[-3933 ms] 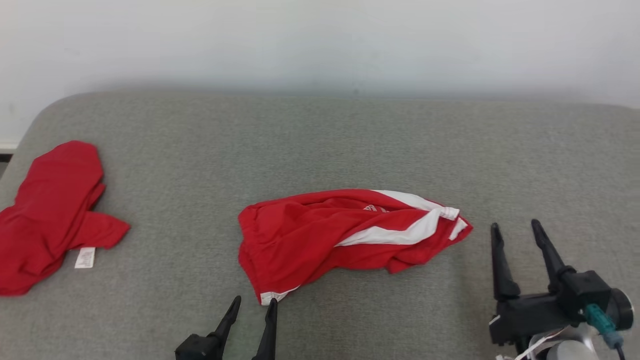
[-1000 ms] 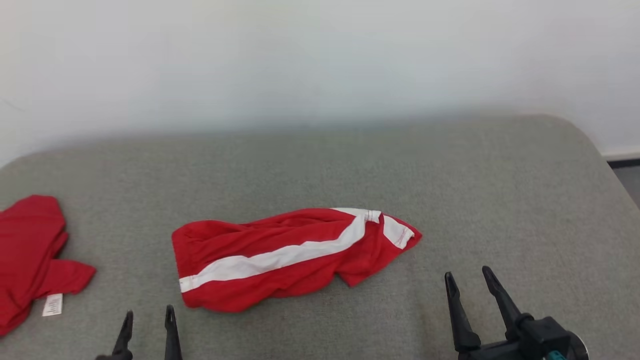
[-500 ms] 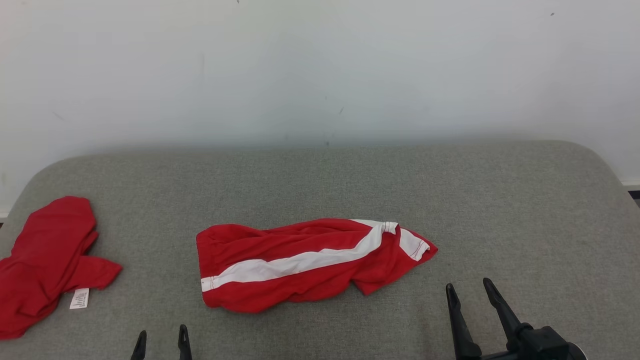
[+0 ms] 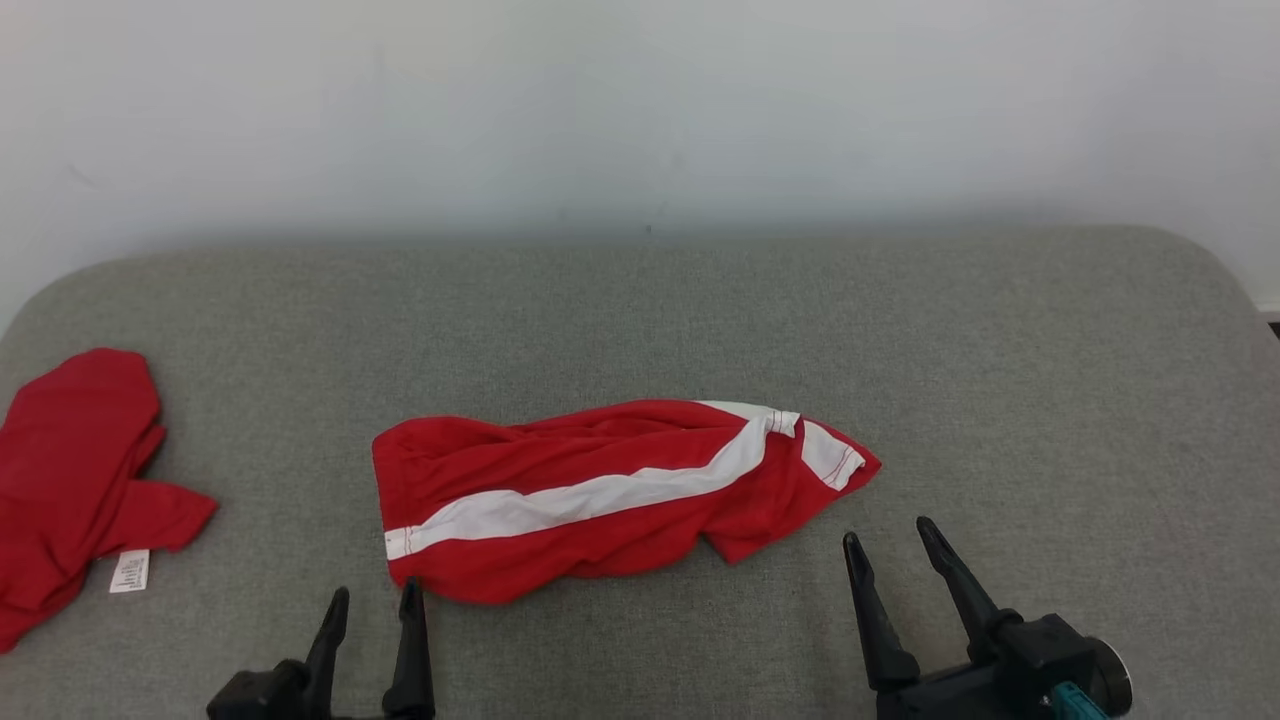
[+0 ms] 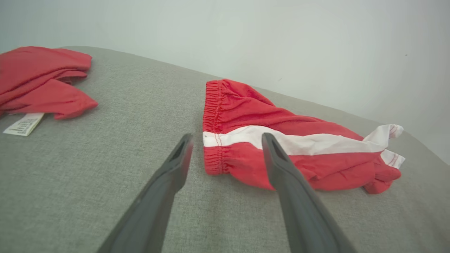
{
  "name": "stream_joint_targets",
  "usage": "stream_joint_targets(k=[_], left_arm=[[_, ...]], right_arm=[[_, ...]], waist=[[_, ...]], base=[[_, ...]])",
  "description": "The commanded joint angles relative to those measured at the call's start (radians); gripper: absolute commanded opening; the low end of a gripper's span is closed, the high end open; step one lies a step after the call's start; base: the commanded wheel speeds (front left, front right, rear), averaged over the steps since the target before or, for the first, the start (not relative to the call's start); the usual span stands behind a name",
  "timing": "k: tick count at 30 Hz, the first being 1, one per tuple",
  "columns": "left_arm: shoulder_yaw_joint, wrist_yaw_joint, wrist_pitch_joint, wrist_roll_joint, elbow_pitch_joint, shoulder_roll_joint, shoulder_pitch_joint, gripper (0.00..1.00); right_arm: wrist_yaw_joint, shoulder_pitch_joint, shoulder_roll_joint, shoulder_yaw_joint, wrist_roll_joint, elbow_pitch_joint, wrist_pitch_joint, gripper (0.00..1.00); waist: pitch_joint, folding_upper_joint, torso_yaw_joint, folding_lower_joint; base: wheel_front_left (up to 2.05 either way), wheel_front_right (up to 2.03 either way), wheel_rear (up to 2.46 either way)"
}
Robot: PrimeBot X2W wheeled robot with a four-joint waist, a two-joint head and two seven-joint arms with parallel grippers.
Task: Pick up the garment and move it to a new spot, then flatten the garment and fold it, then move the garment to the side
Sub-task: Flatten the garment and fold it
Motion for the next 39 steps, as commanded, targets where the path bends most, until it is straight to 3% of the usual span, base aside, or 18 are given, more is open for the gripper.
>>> stream_joint_targets(k=[1, 12, 22, 24, 25, 27, 28, 29, 30, 34, 39], left_arm=[[-0.002, -0.008, -0.003, -0.019, 0.02, 0.001, -0.031, 1.0], [0.055, -0.051, -0.003, -0.174, 0.211, 0.0, -0.202, 1.0], [0.015, -0.059, -0.003, -0.23, 0.201, 0.001, -0.23, 0.99], [0.013, -0.059, -0.003, -0.235, 0.192, 0.001, -0.229, 0.81], [0.013, -0.059, -0.003, -0.235, 0.187, 0.0, -0.229, 0.61], [0.02, -0.059, -0.003, -0.226, 0.171, 0.001, -0.229, 0.35], [0.027, -0.059, -0.003, -0.221, 0.165, 0.001, -0.228, 0.15], [0.027, -0.059, -0.003, -0.221, 0.165, 0.001, -0.228, 0.15], [0.034, -0.058, -0.003, -0.213, 0.16, 0.0, -0.228, 0.0], [0.036, -0.058, -0.003, -0.198, 0.158, 0.001, -0.236, 0.0], [0.044, -0.058, -0.003, -0.168, 0.149, 0.0, -0.249, 0.0]], right_arm=[[0.001, -0.019, -0.001, 0.007, 0.005, -0.001, 0.0, 1.0], [0.001, -0.088, -0.023, 0.058, 0.034, -0.007, 0.0, 1.0], [0.001, -0.105, -0.03, 0.06, 0.044, -0.014, 0.0, 1.0], [0.001, -0.109, -0.03, 0.059, 0.044, -0.015, 0.0, 1.0], [0.001, -0.113, -0.031, 0.059, 0.044, -0.016, 0.0, 1.0], [0.001, -0.122, -0.032, 0.059, 0.046, -0.016, 0.0, 1.0], [0.001, -0.129, -0.033, 0.06, 0.049, -0.017, 0.0, 1.0], [0.001, -0.129, -0.033, 0.06, 0.049, -0.017, 0.0, 1.0], [0.001, -0.146, -0.033, 0.057, 0.067, -0.014, 0.0, 1.0], [0.001, -0.186, -0.03, 0.072, 0.145, 0.04, 0.0, 1.0], [0.001, -0.328, -0.076, 0.211, 0.314, 0.187, 0.0, 1.0]], waist=[[0.055, 0.0, -0.009, -0.0001], [0.154, 0.0, -0.042, -0.0001], [0.18, 0.0, -0.046, -0.0001], [0.184, 0.0, -0.045, -0.0001], [0.186, 0.0, -0.044, -0.0001], [0.191, 0.0, -0.042, -0.0001], [0.195, 0.0, -0.041, -0.0001], [0.195, 0.0, -0.041, -0.0001], [0.202, 0.0, -0.04, -0.0001], [0.215, 0.0, -0.04, -0.0001], [0.23, 0.0, -0.034, -0.0001]], base=[[0.0, 0.0, 0.0], [0.0, 0.0, 0.0], [0.0, 0.0, 0.0], [0.0, 0.0, 0.0], [0.0, 0.0, 0.0], [0.0, 0.0, 0.0], [0.0, 0.0, 0.0], [0.0, 0.0, 0.0], [0.0, 0.0, 0.0], [0.0, 0.0, 0.0], [0.0, 0.0, 0.0]])
